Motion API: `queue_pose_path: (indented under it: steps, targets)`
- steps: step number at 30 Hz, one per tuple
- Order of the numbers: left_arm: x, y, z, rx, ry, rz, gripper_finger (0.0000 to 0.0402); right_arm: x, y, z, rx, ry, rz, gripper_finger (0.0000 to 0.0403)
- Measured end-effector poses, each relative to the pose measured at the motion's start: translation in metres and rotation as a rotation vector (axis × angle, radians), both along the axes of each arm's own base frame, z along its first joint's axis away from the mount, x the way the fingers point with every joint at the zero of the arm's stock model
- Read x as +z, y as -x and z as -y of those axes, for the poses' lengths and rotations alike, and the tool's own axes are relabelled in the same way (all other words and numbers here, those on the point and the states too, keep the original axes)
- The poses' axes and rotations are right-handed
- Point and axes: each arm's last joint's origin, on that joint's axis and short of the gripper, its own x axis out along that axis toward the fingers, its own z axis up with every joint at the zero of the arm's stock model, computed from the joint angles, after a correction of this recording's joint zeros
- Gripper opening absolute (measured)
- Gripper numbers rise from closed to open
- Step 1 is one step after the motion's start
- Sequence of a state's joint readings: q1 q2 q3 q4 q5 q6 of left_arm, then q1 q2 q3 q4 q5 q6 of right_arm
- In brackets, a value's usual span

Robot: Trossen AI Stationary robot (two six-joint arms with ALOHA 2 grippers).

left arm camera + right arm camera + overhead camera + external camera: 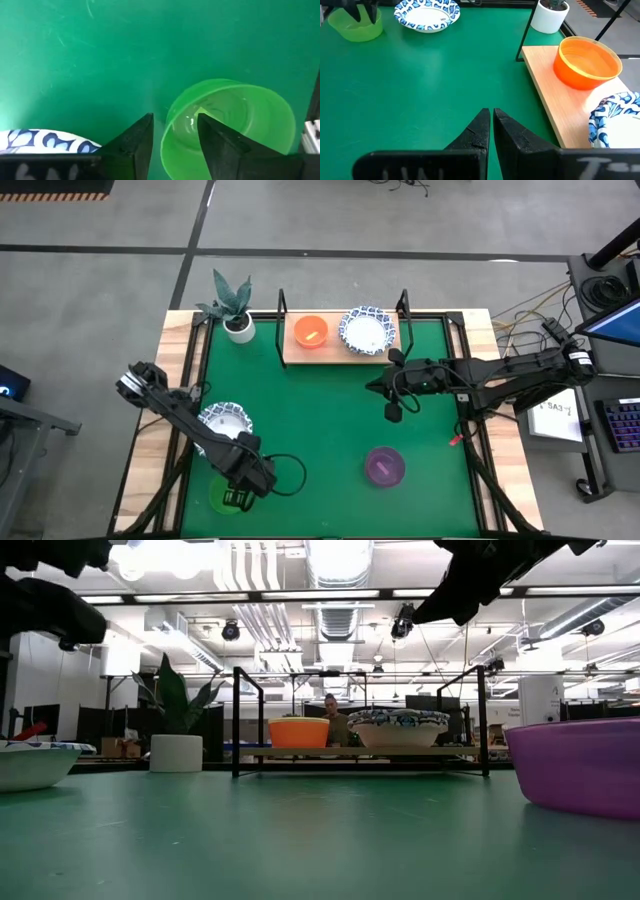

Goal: Place and stack bowls onto a shelf
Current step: Stack the green bowl on top of the yellow bowl on the shelf

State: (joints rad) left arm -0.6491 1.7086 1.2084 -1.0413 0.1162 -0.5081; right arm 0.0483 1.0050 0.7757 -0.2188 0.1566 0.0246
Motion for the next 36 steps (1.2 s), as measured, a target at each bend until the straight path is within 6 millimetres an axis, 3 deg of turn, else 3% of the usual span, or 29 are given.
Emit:
queue_pose_path:
  steps: [10,14,18,23,30,36]
  targets:
    - [-0.021,0.003,-0.002,-0.024,0.008,0.004,0.0119,-0.001,0.000,0.000,0.004,0.008,-0.007,0.0013]
    - [-0.021,0.003,-0.002,-0.040,0.013,0.010,0.0081,-0.001,0.000,0.000,0.006,0.010,-0.009,0.0013]
    - [-0.021,0.003,-0.001,-0.047,0.037,-0.004,0.0015,-0.001,0.000,0.000,0.012,0.020,-0.010,0.0013]
    - [-0.019,0.002,-0.001,-0.038,0.042,0.003,0.0004,-0.001,0.000,0.000,0.013,0.023,-0.011,0.0013]
    - [0.001,-0.012,-0.003,-0.028,0.056,0.096,0.0001,-0.001,0.001,0.000,0.019,0.033,-0.015,0.0013]
    - [0.039,-0.029,-0.024,0.000,0.025,0.281,0.0000,-0.001,0.001,0.000,0.019,0.033,-0.017,0.0013]
